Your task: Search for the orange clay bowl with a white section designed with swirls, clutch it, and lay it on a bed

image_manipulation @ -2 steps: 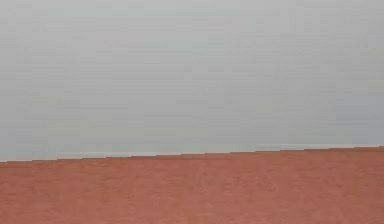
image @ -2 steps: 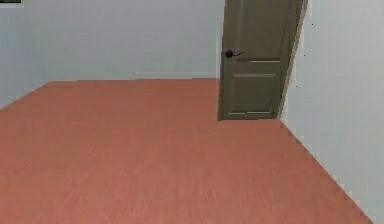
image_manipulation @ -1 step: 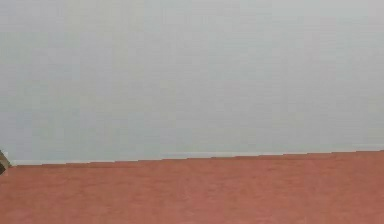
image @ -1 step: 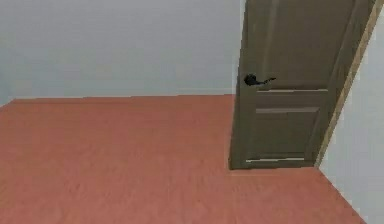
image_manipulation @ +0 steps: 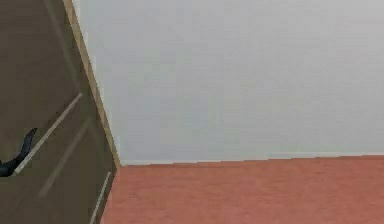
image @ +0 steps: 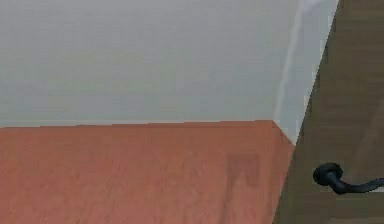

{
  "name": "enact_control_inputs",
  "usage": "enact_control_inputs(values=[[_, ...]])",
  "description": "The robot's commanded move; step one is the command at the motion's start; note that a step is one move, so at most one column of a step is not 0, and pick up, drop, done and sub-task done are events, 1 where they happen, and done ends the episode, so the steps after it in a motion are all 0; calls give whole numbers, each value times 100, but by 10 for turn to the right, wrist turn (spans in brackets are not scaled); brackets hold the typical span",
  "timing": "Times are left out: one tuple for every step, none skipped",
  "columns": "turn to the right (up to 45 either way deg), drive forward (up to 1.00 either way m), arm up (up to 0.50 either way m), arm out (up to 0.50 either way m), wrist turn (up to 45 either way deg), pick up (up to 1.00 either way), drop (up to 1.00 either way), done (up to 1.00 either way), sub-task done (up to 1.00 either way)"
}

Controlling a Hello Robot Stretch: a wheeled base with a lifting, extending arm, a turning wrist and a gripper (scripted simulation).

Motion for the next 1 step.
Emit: enact_control_inputs(values=[[0,80,0,0,0,0,0,0,0]])
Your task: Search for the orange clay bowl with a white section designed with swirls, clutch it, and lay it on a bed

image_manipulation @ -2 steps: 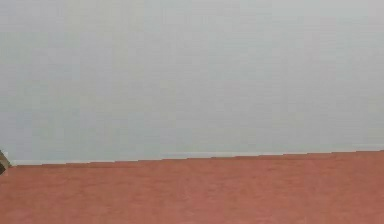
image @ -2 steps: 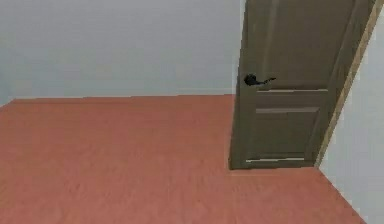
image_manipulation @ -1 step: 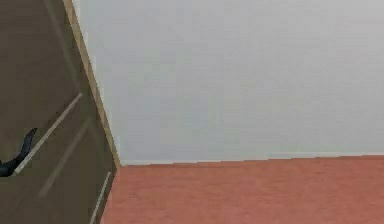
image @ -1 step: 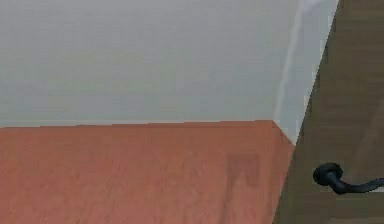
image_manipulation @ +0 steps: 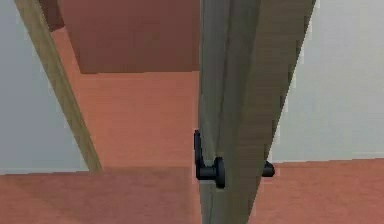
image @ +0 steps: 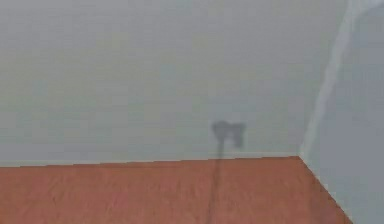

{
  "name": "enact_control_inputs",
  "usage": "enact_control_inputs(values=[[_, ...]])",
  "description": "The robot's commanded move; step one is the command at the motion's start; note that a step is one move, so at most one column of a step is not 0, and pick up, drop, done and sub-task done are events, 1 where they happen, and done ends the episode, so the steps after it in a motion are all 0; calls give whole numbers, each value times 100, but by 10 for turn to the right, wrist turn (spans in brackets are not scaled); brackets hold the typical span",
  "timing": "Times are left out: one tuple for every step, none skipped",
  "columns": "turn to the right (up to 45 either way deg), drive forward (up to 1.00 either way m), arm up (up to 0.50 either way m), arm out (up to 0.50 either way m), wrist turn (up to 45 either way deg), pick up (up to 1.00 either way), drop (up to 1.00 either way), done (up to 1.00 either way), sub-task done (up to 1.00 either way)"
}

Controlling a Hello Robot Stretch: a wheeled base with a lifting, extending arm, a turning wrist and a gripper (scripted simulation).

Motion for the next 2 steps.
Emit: enact_control_inputs(values=[[-450,0,0,0,0,0,0,0,0],[-60,0,0,0,0,0,0,0,0]])
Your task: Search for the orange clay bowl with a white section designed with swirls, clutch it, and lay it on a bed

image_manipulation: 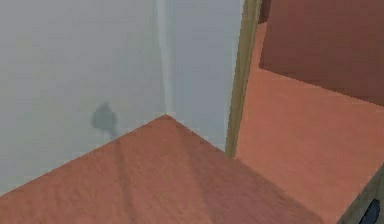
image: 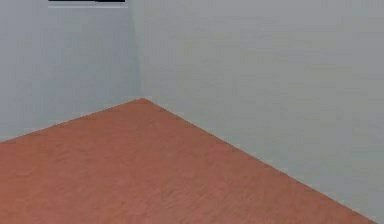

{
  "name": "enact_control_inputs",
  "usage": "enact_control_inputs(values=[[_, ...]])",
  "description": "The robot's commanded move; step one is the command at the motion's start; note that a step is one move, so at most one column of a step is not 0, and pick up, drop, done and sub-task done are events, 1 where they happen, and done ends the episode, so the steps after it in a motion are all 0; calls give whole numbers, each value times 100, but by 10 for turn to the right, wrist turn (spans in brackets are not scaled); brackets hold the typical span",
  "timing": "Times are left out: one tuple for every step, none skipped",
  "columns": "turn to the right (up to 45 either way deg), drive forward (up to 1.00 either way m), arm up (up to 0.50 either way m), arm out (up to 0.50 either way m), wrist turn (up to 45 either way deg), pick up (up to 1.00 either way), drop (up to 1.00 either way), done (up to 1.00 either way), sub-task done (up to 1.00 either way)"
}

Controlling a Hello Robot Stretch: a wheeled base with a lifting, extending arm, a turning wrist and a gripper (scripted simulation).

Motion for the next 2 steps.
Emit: enact_control_inputs(values=[[0,15,0,0,0,0,0,0,0],[450,0,0,0,0,0,0,0,0]])
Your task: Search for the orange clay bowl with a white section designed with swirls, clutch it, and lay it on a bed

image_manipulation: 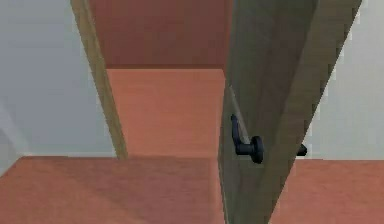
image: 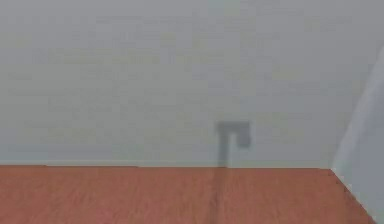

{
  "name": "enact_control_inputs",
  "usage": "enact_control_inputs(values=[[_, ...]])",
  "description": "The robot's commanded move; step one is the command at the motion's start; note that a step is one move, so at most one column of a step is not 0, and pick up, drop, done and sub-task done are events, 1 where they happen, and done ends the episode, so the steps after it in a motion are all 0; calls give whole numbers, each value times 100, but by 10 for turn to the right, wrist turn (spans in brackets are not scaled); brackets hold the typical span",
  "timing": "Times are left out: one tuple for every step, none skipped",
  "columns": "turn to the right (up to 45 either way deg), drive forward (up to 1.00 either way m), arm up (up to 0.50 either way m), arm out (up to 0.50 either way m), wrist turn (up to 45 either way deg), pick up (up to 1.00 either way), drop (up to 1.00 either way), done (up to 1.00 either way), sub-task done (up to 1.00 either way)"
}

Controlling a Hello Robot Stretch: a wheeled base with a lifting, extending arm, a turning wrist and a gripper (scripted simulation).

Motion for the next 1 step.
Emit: enact_control_inputs(values=[[450,0,0,0,0,0,0,0,0]])
